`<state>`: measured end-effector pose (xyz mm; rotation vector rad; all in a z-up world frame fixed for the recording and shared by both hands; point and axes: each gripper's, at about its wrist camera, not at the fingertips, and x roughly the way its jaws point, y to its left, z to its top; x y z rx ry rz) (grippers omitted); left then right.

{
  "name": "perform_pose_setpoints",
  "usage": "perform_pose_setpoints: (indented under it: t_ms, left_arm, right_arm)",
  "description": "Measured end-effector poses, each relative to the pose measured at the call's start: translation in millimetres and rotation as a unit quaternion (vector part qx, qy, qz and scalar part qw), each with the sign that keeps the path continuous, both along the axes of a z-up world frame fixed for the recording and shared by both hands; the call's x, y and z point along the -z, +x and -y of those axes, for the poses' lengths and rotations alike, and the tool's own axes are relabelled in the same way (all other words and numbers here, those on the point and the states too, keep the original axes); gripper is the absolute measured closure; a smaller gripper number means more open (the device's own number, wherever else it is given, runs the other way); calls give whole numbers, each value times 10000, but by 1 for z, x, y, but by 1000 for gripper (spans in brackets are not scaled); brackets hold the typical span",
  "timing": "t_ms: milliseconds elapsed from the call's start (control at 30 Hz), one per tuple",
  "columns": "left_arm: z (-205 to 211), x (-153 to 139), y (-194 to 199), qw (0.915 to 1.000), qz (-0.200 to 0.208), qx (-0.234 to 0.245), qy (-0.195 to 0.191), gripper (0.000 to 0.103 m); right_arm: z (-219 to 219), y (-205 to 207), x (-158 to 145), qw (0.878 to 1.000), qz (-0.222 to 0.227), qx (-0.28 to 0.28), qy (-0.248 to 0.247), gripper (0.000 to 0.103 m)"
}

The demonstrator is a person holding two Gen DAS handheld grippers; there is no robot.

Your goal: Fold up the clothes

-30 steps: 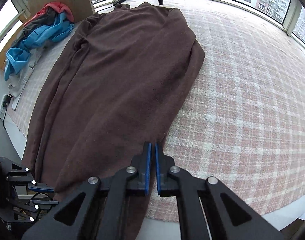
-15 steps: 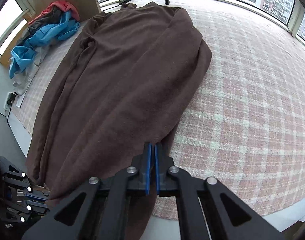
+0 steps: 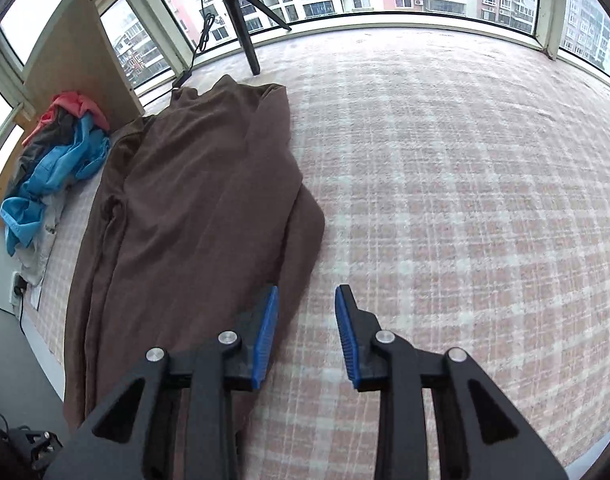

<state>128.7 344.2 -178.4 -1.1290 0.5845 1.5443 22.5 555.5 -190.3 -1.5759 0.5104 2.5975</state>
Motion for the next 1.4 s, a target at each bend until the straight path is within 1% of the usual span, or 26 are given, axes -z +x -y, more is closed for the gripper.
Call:
perform_pose_setpoints:
  t_ms: [100,133,200,267,367,400,467,500,533,567,600,633,667,733,767,833,867,967,1033,1100,1233,1333,1367,1400]
  left_arm:
    - [-27,1,2,9997,-58,210,64,48]
    - [-32,5,11,9994,-132,325,47,47]
    - [-40,14,27,9985,-268,475,-8,46]
    - [-44,25,40,9978,-388,536,-81,45]
    - [-43,33,39,9986,-431,316,-33,45]
    - [-42,35,36,9992,-349,203,50,45]
    - [-40,37,31,9996,-164,-16,234,48]
    - [-37,38,29,9993,-161,-75,321,53]
    - [-36,38,28,9990,-228,-107,373,69]
    - [-35,38,25,9989,-184,-154,410,87]
    - [-32,38,19,9986,59,-239,473,87]
    - [-29,39,13,9973,295,-398,548,87]
    - [-26,39,8,9957,441,-562,598,87]
    - [-15,33,3,9919,536,-877,752,87]
    - [-9,29,1,9892,561,-1044,866,87]
    - [4,20,0,9839,659,-1247,1096,87]
    - [11,17,1,9816,680,-1335,1183,87]
    - [31,13,0,9731,869,-1588,1421,87]
    - [47,13,-2,9664,906,-1857,1529,87]
    - [61,15,-3,9601,938,-2089,1606,87]
    - [78,23,-5,9558,984,-2336,1489,87]
    - [90,30,-6,9521,1018,-2520,1399,87]
    - [95,32,-6,9508,1029,-2581,1368,86]
    - [99,34,-7,9495,1040,-2641,1338,86]
  right_arm:
    - [-7,-29,11,9998,98,-26,-153,73]
    - [-8,-35,13,9997,98,-71,-204,72]
    - [-8,-46,19,9994,110,-170,-276,65]
    - [-8,-52,27,9991,146,-251,-305,65]
    - [-9,-55,32,9986,114,-326,-402,65]
    - [-9,-55,33,9984,89,-353,-430,65]
    - [-9,-54,33,9983,73,-393,-422,65]
    - [-8,-55,33,9982,66,-390,-440,65]
    - [-8,-55,33,9982,60,-381,-467,66]
    - [-7,-56,33,9981,53,-372,-493,75]
    - [-6,-56,33,9980,63,-360,-517,90]
    - [-6,-56,33,9979,78,-346,-538,93]
    - [-5,-56,32,9982,91,-314,-494,94]
    - [-5,-56,27,9986,139,-145,-493,95]
    - [-6,-56,23,9984,157,6,-546,95]
    - [-6,-54,9,9966,65,298,-763,96]
    - [-2,-55,1,9962,0,369,-784,96]
    - [26,-64,-24,9986,-104,168,-498,96]
    - [56,-70,-34,9998,-75,-123,-148,96]
    - [86,-79,-39,9990,-70,-427,53,96]
    - [146,-94,-34,9952,22,-942,255,96]
    - [192,-110,-21,9902,132,-1367,249,96]
    - [207,-116,-15,9870,224,-1577,194,96]
    - [220,-122,-9,9834,352,-1773,124,93]
